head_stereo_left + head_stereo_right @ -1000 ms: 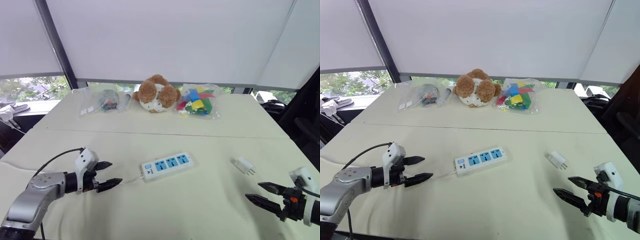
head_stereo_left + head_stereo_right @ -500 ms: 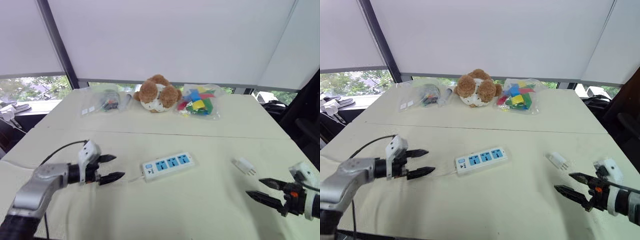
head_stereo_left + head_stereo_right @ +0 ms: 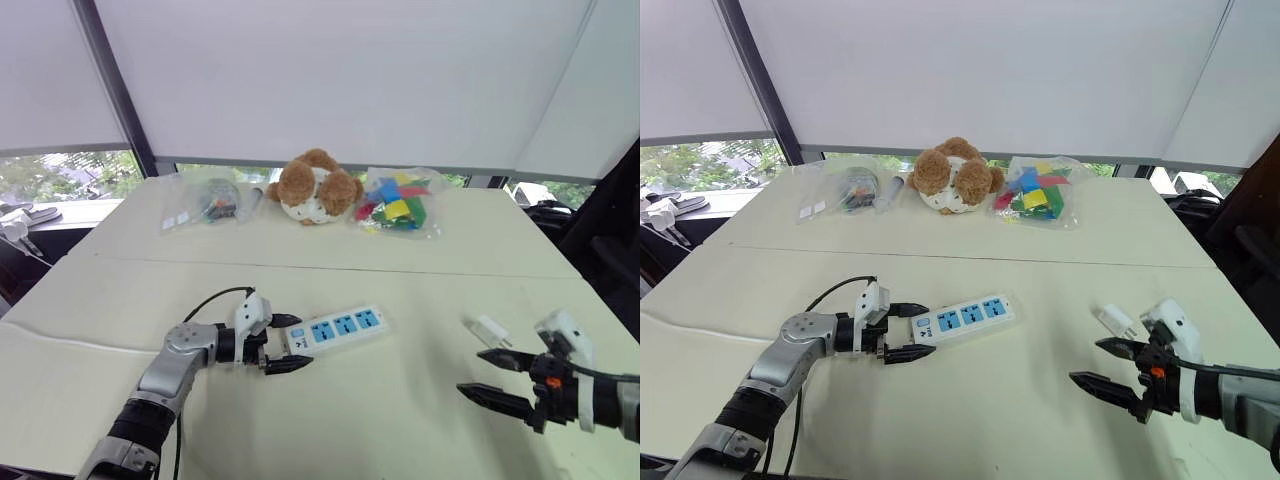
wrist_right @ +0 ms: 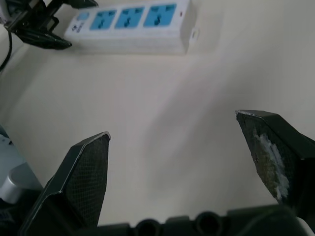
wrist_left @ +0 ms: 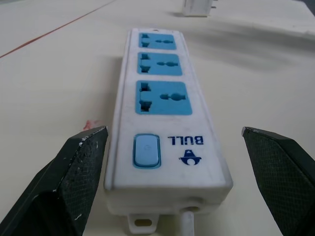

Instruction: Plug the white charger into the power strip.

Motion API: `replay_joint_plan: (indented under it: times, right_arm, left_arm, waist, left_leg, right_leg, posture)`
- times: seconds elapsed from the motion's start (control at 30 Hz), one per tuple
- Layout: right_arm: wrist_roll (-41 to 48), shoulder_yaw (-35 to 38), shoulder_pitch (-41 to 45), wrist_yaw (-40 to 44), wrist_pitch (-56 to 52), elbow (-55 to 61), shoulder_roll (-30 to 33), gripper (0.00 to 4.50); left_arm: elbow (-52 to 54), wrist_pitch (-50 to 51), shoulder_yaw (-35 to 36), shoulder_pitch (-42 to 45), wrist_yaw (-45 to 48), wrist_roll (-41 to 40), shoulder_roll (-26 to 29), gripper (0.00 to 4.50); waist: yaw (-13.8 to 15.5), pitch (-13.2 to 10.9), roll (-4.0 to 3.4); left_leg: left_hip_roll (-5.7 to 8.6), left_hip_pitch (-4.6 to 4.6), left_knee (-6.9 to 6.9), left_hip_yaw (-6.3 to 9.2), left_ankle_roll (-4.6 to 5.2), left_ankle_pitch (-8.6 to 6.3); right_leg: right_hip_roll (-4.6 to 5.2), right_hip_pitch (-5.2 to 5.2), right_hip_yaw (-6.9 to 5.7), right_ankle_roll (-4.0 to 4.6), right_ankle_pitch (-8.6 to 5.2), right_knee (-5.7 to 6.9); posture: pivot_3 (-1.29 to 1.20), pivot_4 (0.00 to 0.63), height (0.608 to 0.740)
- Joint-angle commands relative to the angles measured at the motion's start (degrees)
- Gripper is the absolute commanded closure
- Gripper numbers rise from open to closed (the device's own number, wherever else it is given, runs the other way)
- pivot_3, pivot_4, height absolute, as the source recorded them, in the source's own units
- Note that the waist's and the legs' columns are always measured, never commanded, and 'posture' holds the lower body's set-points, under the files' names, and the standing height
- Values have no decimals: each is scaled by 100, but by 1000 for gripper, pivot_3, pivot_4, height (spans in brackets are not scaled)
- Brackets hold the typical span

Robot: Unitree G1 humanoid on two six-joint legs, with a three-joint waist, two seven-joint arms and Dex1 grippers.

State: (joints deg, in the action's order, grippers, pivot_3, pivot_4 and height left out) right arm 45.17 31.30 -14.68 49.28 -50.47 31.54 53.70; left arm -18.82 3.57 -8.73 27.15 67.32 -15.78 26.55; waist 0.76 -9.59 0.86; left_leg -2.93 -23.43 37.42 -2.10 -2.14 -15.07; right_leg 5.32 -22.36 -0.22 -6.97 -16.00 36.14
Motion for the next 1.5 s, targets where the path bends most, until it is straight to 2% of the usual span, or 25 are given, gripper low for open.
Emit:
replay_joint_plan:
  times: [0.03,0.23,0.33,0.37,0.4,0.53,0.7,0.83,0.9,0.97,1.07,1.17,1.33,1.43,1.5]
  right_arm:
    - [92,321,-22,-72,22,213,-41,46]
    - [90,313,-41,-90,29,213,-30,46]
    - [100,362,-60,-65,10,204,3,0]
    - [105,373,-68,-63,-1,209,10,0]
    - [108,377,-73,-64,-8,213,12,0]
    - [69,455,-129,-180,-124,221,20,0]
    - [397,1118,380,-665,-443,-271,-103,0]
    - [309,1598,496,-757,-487,-620,4,0]
    - [89,1590,523,-823,-412,-808,120,0]
    - [-273,1340,582,-879,-324,-1096,361,0]
    - [-250,1088,745,-751,-754,-1431,796,0]
    - [-207,558,1273,-445,-973,-1854,1378,0]
    - [-601,-1338,3040,380,-834,-3019,2268,0]
    - [-1405,-2910,4639,985,-774,-3983,2243,0]
    - [-1840,-3576,5318,1364,-705,-4509,2134,0]
  left_arm:
    - [-279,-340,51,71,-69,139,-86,7]
    - [-983,-752,-23,273,-120,345,-432,7]
    - [-1149,-884,-3,310,-52,352,-512,863]
    - [-1194,-929,-2,319,-17,359,-520,1330]
    - [-1226,-961,0,326,8,369,-526,1476]
    - [-1372,-1187,-96,439,231,495,-482,1460]
    - [-1608,-1367,-458,878,1244,592,-450,1460]
    - [-2217,-1832,-880,1283,2016,883,-594,1460]
    - [-2514,-2029,-990,1432,2178,1011,-703,1460]
    - [-2845,-2203,-1017,1610,2200,1112,-829,1460]
    - [-3104,-2319,-982,1742,2164,1194,-976,1460]
    - [-3183,-2389,-946,1751,2189,1226,-1006,1460]
    - [-2995,-2199,-945,1640,2131,1260,-1057,1460]
    - [-2976,-2230,-938,1565,2070,1252,-1107,1460]
    - [-2953,-2236,-921,1529,2024,1247,-1131,1460]
  waist:
    - [-9,0,-1]
    - [20,2,-1]
    - [22,6,-4]
    - [21,7,-5]
    - [20,9,-6]
    - [18,12,-9]
    - [17,10,-7]
    - [114,11,-7]
    - [152,11,-7]
    - [166,12,-7]
    - [166,12,-9]
    - [150,13,-11]
    - [156,22,-27]
    - [150,30,-38]
    - [172,32,-42]
  left_leg:
    - [0,2,0,0,0,0]
    - [1,3,2,5,0,0]
    - [3,2,5,7,0,0]
    - [3,2,5,9,0,0]
    - [3,2,6,11,0,0]
    - [4,3,7,12,0,0]
    - [4,0,10,13,0,0]
    - [6,-4,13,16,1,0]
    - [6,-4,13,15,6,-3]
    - [6,-7,15,16,8,-5]
    - [7,-17,42,18,26,-15]
    - [7,-19,56,17,35,-20]
    - [8,-21,64,17,38,-22]
    - [9,-37,72,21,43,-25]
    - [15,-58,77,26,43,-25]
  right_leg:
    - [0,1,0,0,0,0]
    - [-1,7,0,0,0,1]
    - [-1,12,0,0,0,0]
    - [-1,12,0,0,0,0]
    - [-1,12,0,0,0,1]
    - [-1,14,0,0,0,3]
    - [-2,12,-1,0,0,3]
    - [-3,14,-1,1,0,-2]
    - [-4,12,-1,1,0,-3]
    - [-4,12,-1,1,-1,-3]
    - [-3,15,-1,1,-1,-3]
    - [-2,21,4,3,-2,-3]
    - [-2,20,8,3,-1,-1]
    - [-3,11,8,2,-1,-5]
    - [-1,-3,9,2,-1,-7]
  posture:
    - [0,150,739]
    - [0,150,739]
    - [0,150,739]
    - [0,150,739]
    - [0,150,739]
    - [0,150,739]
    - [0,150,739]
    - [0,150,739]
    - [0,150,739]
    - [0,150,739]
    - [0,150,739]
    - [0,150,739]
    - [0,150,739]
    - [0,150,739]
    - [0,150,739]
